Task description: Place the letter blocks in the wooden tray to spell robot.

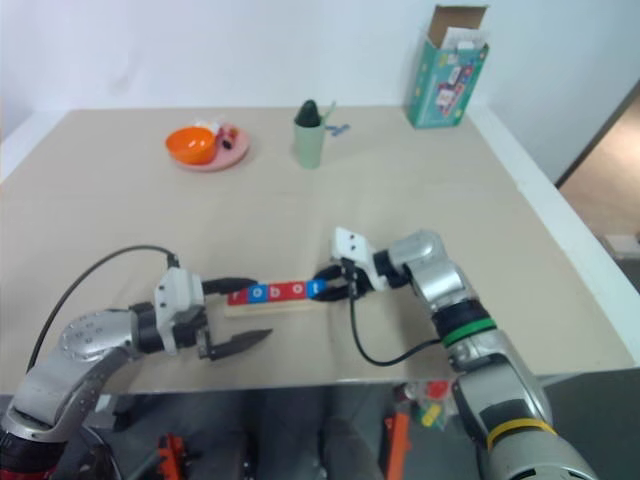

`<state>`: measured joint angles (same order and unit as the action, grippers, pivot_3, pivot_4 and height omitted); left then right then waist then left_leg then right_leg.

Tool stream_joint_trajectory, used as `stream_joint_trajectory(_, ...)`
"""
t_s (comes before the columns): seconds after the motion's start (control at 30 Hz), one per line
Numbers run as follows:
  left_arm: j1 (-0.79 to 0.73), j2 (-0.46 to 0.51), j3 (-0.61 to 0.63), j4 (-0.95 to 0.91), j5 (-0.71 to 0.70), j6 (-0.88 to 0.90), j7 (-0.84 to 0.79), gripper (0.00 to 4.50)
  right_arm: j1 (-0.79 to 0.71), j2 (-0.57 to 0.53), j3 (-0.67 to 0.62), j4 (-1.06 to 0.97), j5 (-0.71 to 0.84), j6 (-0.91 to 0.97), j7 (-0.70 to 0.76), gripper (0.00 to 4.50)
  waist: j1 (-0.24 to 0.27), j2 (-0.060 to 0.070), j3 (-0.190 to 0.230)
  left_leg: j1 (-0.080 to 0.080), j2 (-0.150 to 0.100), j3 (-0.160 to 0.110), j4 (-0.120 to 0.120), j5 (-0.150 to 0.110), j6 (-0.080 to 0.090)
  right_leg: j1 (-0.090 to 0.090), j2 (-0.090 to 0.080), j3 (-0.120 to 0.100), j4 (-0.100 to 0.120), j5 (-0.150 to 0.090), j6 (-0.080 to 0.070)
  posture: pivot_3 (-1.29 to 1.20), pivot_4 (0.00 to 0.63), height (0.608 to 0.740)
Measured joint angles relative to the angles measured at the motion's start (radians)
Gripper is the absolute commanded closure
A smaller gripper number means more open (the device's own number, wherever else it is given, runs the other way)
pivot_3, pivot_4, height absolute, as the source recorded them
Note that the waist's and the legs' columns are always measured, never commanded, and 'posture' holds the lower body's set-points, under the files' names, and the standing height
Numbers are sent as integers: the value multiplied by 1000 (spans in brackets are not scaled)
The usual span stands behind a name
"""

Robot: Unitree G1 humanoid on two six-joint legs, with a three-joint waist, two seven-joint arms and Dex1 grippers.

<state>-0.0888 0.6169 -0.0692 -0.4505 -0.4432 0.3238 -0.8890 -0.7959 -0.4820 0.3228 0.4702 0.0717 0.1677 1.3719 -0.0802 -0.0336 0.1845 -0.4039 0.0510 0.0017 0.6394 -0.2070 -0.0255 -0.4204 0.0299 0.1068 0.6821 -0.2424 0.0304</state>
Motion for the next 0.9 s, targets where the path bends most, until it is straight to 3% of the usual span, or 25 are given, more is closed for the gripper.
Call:
stream_joint_trajectory(0.33,7,0,0,0,5,0,0,0,-7,11,-2,18,0,1,1,3235,-2,0,0,1,1,0,0,0,0,0,1,0,0,1,-1,0,150,740)
stream_joint_trajectory(0.37,7,0,0,0,5,0,0,0,-9,12,-2,20,1,3,1,2210,-2,0,0,1,1,0,0,0,0,0,1,0,0,1,-1,0,150,740)
stream_joint_trajectory(0.53,17,0,0,0,7,-1,-3,0,-26,28,-9,40,6,26,-5,472,-2,0,0,0,1,0,0,1,0,0,1,0,0,1,-1,0,150,740)
stream_joint_trajectory(0.6,21,0,0,0,9,-1,-5,0,-27,28,-12,40,6,36,-7,47,-1,0,0,-1,0,0,0,1,0,-1,1,0,0,1,-1,0,150,740)
stream_joint_trajectory(0.9,28,2,0,-1,11,-2,-16,0,-15,14,-59,-44,49,121,-29,47,-1,0,0,-3,0,-1,-3,1,0,-3,0,0,0,-1,0,0,150,740)
